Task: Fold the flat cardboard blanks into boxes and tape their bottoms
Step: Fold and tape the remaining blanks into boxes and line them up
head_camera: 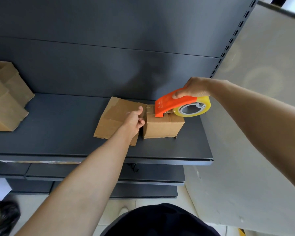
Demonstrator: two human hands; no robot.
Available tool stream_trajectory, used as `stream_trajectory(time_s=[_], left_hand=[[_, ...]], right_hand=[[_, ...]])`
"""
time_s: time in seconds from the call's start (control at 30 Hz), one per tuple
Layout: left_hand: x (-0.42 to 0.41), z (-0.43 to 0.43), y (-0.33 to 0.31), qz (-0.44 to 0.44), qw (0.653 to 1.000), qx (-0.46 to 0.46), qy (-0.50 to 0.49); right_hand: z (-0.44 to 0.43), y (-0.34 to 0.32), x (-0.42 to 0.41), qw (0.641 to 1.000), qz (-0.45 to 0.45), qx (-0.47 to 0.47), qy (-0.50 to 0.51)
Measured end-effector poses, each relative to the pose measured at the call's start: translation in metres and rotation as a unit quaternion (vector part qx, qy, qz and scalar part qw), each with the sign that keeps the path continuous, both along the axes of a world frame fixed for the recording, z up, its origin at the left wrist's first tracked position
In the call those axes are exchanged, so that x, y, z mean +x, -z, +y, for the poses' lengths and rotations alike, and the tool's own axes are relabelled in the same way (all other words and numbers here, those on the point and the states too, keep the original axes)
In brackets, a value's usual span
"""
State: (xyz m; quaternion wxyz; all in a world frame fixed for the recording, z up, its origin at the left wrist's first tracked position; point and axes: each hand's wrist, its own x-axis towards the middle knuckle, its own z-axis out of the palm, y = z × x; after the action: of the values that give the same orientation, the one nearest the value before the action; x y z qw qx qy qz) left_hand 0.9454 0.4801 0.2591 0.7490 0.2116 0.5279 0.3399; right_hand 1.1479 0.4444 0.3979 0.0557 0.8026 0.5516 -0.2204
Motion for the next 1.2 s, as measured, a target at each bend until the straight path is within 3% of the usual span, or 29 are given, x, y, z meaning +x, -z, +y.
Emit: stream_trajectory(time_s=[0.17, 0.57, 0.93, 1.2], left_hand=[[0.0, 0.003, 0.005, 0.08, 0.994, 0.016, 0.077], [-0.008, 0.015, 0.003, 0.081, 0.978, -0.033, 0.189], [-0.001, 0.013, -0.005, 0.197, 0.962, 0.031, 0.186], [0.006, 0.004, -0.001, 0.197, 0.96, -0.036, 0.194]], right_hand=[[0.002, 0.001, -0.001, 1.0, 0.001, 0.005, 0.005], [0.0, 0.004, -0.001, 0.996, 0.063, 0.054, 0.019], [0.0, 0.007, -0.001, 0.994, 0.08, 0.07, 0.034], [-0.003, 0.006, -0.005, 0.993, 0.087, 0.072, 0.04]])
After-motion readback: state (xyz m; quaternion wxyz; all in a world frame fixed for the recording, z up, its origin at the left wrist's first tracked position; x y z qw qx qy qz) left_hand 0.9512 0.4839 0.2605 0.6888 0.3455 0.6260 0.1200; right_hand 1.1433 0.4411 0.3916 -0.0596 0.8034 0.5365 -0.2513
